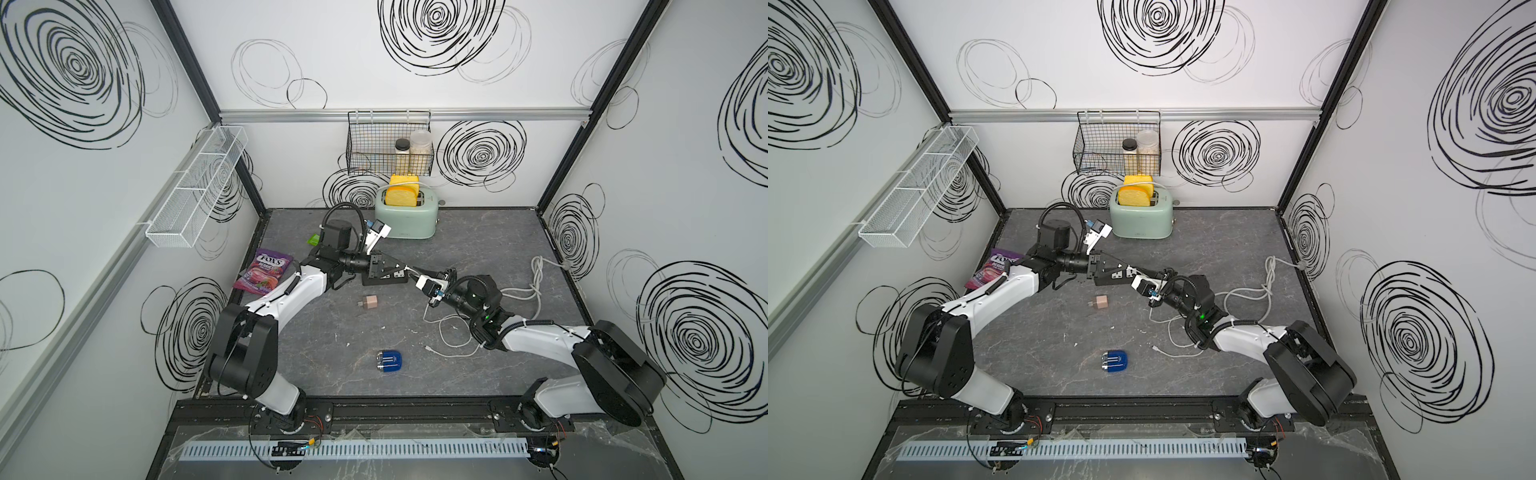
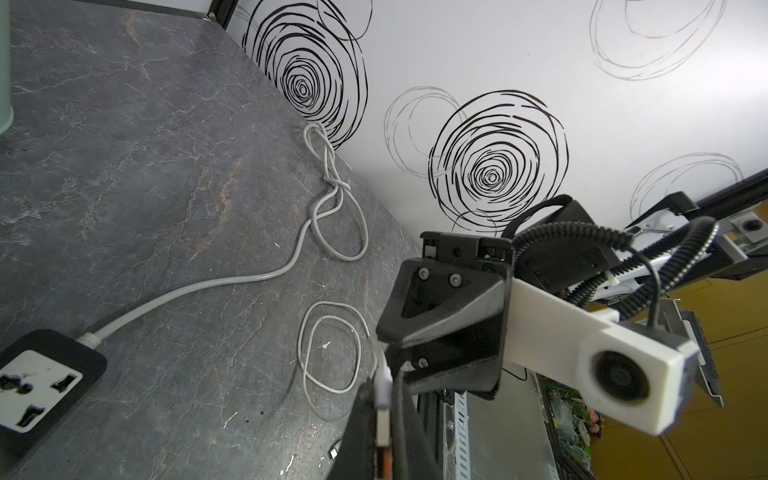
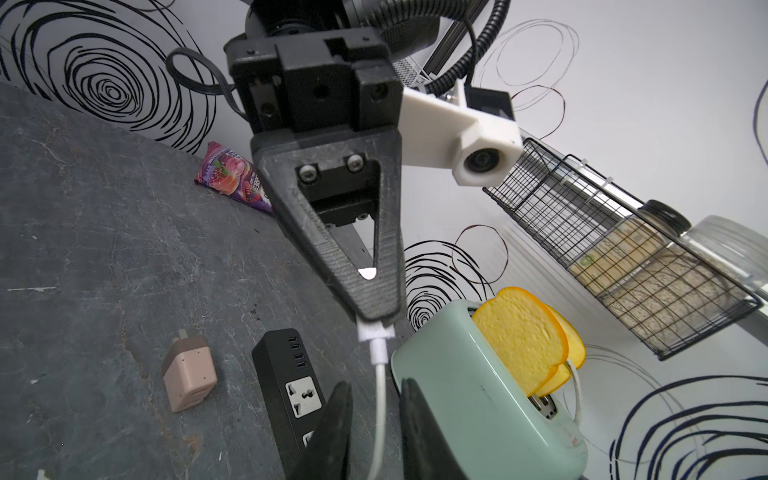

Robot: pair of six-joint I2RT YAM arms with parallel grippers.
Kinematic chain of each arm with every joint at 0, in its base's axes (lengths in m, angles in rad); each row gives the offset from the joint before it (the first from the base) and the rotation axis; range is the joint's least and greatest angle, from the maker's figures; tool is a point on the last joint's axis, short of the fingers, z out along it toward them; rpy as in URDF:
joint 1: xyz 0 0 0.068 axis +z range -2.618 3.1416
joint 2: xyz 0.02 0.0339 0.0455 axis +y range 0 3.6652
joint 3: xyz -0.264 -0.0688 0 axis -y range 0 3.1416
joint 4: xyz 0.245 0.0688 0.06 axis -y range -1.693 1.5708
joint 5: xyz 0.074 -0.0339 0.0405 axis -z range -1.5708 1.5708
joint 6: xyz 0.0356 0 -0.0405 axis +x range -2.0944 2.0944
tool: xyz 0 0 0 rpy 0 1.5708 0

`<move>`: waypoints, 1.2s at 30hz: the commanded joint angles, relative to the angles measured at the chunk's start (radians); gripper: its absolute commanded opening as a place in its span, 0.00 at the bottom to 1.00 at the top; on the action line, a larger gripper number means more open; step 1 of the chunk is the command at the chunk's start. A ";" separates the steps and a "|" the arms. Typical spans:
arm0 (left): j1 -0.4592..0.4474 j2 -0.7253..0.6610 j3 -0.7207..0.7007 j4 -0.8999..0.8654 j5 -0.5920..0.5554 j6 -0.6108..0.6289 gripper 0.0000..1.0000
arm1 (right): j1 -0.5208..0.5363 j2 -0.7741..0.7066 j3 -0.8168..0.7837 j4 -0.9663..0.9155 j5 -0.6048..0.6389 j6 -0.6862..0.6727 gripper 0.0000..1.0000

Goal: Charge the electric shaver
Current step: Pick up the charging cable from the center of the board.

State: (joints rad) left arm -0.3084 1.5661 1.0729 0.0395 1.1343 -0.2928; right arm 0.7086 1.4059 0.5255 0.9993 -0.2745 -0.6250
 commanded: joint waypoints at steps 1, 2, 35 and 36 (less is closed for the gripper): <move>0.008 0.012 0.022 0.033 0.042 -0.001 0.00 | 0.012 0.016 0.027 0.089 -0.015 -0.010 0.23; 0.008 0.011 0.021 0.033 0.042 -0.001 0.00 | 0.013 0.018 0.030 0.093 -0.017 -0.007 0.22; -0.002 0.003 -0.007 0.072 0.067 -0.014 0.00 | 0.029 0.071 0.077 0.079 -0.015 0.010 0.15; -0.002 0.003 -0.007 0.074 0.067 -0.013 0.00 | 0.029 0.071 0.078 0.078 -0.014 0.010 0.15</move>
State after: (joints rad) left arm -0.3061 1.5661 1.0714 0.0635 1.1584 -0.3042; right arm 0.7296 1.4628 0.5674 1.0664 -0.2749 -0.6167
